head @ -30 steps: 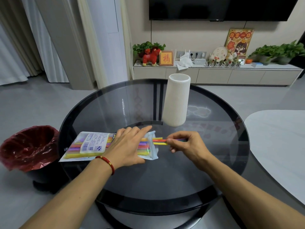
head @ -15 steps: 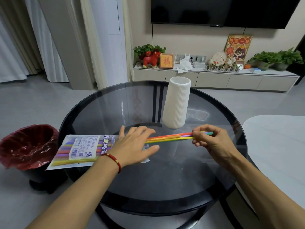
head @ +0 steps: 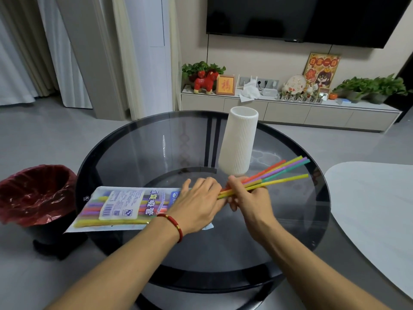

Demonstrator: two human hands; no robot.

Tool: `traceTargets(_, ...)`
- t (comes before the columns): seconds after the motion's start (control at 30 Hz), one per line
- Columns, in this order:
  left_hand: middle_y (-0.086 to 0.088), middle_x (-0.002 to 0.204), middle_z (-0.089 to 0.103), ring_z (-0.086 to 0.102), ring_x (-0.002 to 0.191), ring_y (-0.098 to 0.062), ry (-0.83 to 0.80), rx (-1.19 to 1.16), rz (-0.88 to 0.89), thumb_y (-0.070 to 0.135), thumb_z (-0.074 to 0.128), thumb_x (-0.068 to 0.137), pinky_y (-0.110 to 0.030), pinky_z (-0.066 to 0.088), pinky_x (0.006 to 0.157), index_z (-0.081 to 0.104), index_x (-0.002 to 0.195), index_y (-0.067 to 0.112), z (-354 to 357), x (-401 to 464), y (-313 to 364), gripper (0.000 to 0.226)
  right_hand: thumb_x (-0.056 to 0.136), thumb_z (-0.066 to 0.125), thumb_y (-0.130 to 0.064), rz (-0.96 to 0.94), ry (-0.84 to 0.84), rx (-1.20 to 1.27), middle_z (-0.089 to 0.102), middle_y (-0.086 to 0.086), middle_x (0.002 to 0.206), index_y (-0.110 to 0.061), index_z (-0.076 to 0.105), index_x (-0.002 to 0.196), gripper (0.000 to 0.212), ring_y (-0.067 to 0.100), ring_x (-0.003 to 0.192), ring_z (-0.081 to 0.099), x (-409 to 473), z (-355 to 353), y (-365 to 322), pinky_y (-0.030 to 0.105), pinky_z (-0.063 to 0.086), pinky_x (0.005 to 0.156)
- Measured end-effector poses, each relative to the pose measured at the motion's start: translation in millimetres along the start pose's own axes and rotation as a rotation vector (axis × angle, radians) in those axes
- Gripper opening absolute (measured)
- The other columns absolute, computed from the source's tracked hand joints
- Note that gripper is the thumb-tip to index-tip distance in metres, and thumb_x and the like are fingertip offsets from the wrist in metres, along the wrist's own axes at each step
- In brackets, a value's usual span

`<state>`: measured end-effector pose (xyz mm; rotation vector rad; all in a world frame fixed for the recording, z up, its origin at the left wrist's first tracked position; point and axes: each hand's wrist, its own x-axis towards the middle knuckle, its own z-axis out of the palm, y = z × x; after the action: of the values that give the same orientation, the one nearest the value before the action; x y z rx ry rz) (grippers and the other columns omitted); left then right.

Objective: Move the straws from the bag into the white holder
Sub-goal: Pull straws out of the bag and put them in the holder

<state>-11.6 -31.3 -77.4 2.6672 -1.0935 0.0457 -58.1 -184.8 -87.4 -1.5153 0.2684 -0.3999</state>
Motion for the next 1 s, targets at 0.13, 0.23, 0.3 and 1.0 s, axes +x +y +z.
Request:
traceTargets(0.13,0.008,0.145,0.035,0.033,0.134,-0.018,-0.078,0.052,-0.082,0.06,0.041,0.094,-0.063,0.018,0.114,0.038,0.138,0.027,2,-6,-20,0.055,0.096,0.062,-0.011,-0.062,0.17,-0.147,0.063,0.02,0.058,0.013,0.069,0.079,0.031,0.027,0.048,0.055,14,-15,-27,0.033,0.048,0.044)
traceTargets(0.23,0.006,0.156,0.027,0.025,0.142,-0.019,-0.113,0.029,-0.138,0.061,0.041,0.093,-0.063,0.015,0.116,0.024,0.152,0.023,7,-8,-29,0.073,0.097,0.062,-0.016,-0.229,0.224,-0.343,0.067,0.014,0.054,-0.001,0.071,0.071,0.031,0.023,0.044,0.06,18,-36,-58,0.033,0.054,0.046)
traceTargets(0.3,0.005,0.159,0.025,0.023,0.144,-0.019,-0.125,0.026,-0.15,0.061,0.042,0.093,-0.061,0.013,0.118,0.017,0.155,0.021,10,-7,-31,0.078,0.1,0.062,-0.017,-0.39,0.278,-0.469,0.067,0.007,0.052,-0.008,0.07,0.072,0.031,0.016,0.04,0.063,15,-46,-78,0.026,0.056,0.045)
traceTargets(1.0,0.002,0.155,0.029,0.026,0.142,-0.022,-0.066,0.015,-0.008,0.053,0.039,0.093,-0.06,0.012,0.118,0.012,0.155,0.027,18,0,-12,0.072,0.107,0.056,-0.026,-0.301,0.066,-0.802,0.068,0.011,0.056,0.003,0.063,0.074,0.044,0.027,0.042,0.064,28,-33,-36,0.047,0.06,0.052)
